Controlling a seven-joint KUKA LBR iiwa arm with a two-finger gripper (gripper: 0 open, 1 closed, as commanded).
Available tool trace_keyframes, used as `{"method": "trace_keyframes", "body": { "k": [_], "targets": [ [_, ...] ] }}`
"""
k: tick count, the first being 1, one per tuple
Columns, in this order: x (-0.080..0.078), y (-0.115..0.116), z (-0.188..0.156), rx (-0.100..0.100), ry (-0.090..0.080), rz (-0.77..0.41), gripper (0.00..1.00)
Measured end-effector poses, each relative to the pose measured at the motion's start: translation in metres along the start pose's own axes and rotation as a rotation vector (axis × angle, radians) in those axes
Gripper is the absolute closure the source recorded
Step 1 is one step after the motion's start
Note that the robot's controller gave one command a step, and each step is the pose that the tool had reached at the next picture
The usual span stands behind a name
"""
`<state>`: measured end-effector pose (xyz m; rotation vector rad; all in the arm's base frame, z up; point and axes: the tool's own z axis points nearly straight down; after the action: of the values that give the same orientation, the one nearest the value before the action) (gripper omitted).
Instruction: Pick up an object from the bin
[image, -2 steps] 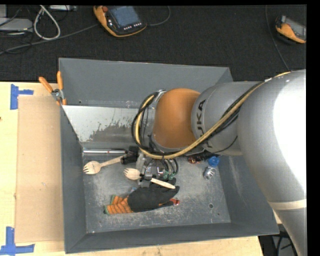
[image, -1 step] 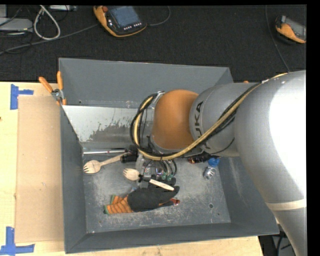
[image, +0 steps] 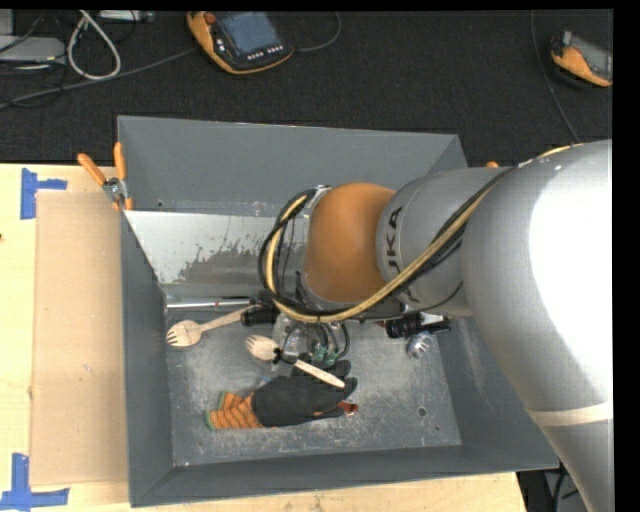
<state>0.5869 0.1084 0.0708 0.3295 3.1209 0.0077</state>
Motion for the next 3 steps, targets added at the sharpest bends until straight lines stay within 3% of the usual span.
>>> {"method": "trace_keyframes", "body": {
  "k": [1,2,3],
  "targets": [
    [-0.015,-0.004,0.0,-0.001,0.002,0.106,1.0],
    [-0.005,-0.01,0.0,-0.004,-0.001,0.196,1.0],
    [-0.019,-0.009,-0.006,0.0,0.001,0.122,1.0]
  ]
}}
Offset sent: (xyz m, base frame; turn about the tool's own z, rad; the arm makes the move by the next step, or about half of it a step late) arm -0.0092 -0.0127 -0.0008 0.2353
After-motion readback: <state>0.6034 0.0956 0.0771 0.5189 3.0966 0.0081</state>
